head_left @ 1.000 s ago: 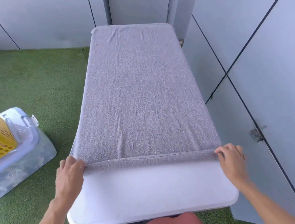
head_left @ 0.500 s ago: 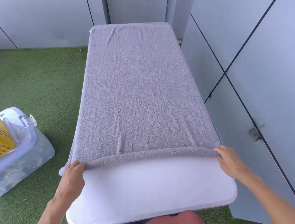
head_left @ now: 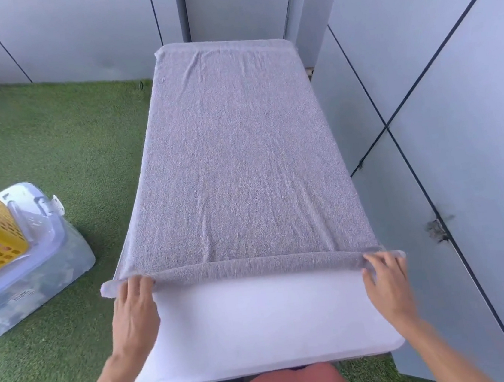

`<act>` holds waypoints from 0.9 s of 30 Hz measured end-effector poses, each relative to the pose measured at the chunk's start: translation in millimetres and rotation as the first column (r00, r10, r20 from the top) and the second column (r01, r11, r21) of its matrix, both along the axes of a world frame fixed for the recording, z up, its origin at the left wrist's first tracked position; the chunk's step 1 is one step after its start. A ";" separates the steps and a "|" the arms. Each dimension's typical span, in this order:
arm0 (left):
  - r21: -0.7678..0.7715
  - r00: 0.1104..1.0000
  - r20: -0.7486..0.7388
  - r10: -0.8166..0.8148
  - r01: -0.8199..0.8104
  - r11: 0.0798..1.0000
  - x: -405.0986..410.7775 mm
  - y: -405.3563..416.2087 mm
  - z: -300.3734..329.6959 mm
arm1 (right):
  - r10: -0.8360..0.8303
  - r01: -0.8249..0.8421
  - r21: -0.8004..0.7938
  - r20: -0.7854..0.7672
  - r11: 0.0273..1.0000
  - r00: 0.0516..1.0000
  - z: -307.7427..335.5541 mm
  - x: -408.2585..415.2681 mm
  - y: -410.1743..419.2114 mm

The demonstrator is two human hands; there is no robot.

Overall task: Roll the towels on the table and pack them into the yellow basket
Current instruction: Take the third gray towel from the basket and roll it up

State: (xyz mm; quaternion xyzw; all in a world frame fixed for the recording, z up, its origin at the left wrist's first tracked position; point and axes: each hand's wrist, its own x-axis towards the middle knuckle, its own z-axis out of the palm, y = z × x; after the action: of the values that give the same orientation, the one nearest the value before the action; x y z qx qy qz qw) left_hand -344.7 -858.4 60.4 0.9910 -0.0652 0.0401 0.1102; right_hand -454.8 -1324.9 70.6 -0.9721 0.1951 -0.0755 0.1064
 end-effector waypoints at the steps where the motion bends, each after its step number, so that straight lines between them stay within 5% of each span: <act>1: 0.006 1.000 -0.004 -0.020 0.020 1.000 -4.7 -1.9 -5.2 | 0.024 -0.023 0.031 -0.022 0.999 0.999 -3.6 -2.8 -0.1; 12: -0.073 0.960 -0.272 -0.071 0.053 0.996 39.3 17.5 1.5 | 0.111 -0.046 0.175 -0.384 0.984 0.916 6.1 24.2 -41.8; 17: -0.092 0.803 -0.591 -0.077 0.028 0.995 50.4 26.6 12.2 | 0.214 0.081 0.404 -0.631 0.911 0.746 39.1 23.1 -53.5; 21: -0.208 0.930 -0.365 0.035 -0.118 0.971 57.7 25.8 17.3 | -0.011 0.174 0.468 -0.330 0.867 0.944 38.2 29.3 -47.6; 23: -0.077 0.987 -0.163 0.010 -0.023 0.997 46.2 22.5 12.7 | -0.091 0.137 0.304 -0.160 0.943 0.983 25.8 22.9 -36.6; 27: 0.055 0.995 0.036 -0.091 0.089 0.995 4.3 8.9 -0.8 | -0.035 0.031 -0.043 -0.079 0.999 0.996 10.5 -4.6 -6.6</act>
State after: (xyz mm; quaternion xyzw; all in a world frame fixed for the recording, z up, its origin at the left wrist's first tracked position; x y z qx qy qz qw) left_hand -340.3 -849.5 59.6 0.9887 -0.1128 0.0525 0.0841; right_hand -459.4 -1331.5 81.1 -0.9729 0.2137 -0.0426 0.0773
